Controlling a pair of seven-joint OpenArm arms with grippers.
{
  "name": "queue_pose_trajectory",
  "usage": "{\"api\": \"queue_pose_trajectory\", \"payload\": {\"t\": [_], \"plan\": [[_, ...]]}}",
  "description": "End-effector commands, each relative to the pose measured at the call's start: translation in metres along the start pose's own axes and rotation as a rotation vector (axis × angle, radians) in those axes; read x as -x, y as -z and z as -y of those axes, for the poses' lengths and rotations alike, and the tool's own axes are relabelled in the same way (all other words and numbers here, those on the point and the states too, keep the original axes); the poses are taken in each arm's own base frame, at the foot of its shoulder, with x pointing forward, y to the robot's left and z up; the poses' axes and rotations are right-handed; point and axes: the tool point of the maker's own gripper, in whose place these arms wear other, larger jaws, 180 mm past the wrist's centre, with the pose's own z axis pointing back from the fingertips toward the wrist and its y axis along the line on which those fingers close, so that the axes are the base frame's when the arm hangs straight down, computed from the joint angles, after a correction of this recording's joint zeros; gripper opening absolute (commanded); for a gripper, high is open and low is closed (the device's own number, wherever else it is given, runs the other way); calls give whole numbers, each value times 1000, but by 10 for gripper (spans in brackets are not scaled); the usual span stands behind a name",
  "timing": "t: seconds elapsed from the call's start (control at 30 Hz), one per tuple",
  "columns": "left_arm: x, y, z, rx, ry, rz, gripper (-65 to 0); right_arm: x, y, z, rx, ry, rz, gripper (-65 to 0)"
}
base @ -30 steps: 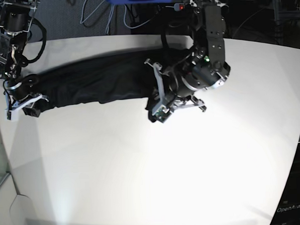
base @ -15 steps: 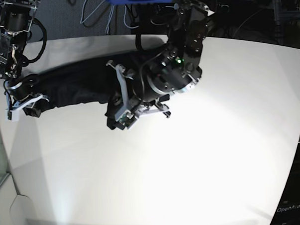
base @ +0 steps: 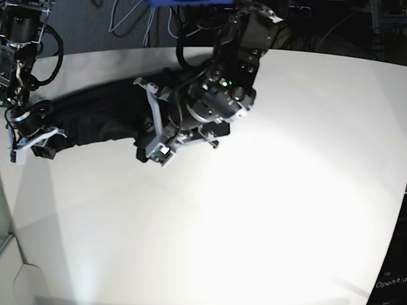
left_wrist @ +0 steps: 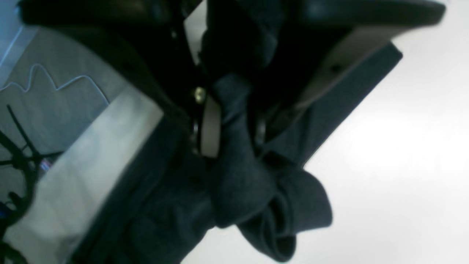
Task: Fold the T-shirt properly
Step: 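Lift the strip end with the left gripper and fold it toward the right gripper, then lay the folded end onto the strip middle and press with the left gripper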
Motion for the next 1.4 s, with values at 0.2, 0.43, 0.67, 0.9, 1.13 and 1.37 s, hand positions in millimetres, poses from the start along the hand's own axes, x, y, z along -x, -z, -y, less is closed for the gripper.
{"api": "queue_pose_trajectory", "payload": {"t": [0.2,0.43,0.67,0.9,1.13,1.37], "plan": [[-14,10,17,53,11,66,-650,68,-8,-3,7,-48,-276,-559],[-6,14,16,52,4,41,-650,70,-9,-2,7,-48,-279,-559],[-10,14,-2,-75,-198,57,-650,77,-13,-1,10,-48,-293,-559],[-11,18,15,-129,-310,55,-650,77,-13,-1,10,-48,-293,-559],[-6,19,10,-184,-392,43,-650,78,-13,-1,10,-46,-295,-559],[-6,19,7,-202,-419,43,-650,78,-13,-1,10,-46,-295,-559]]}}
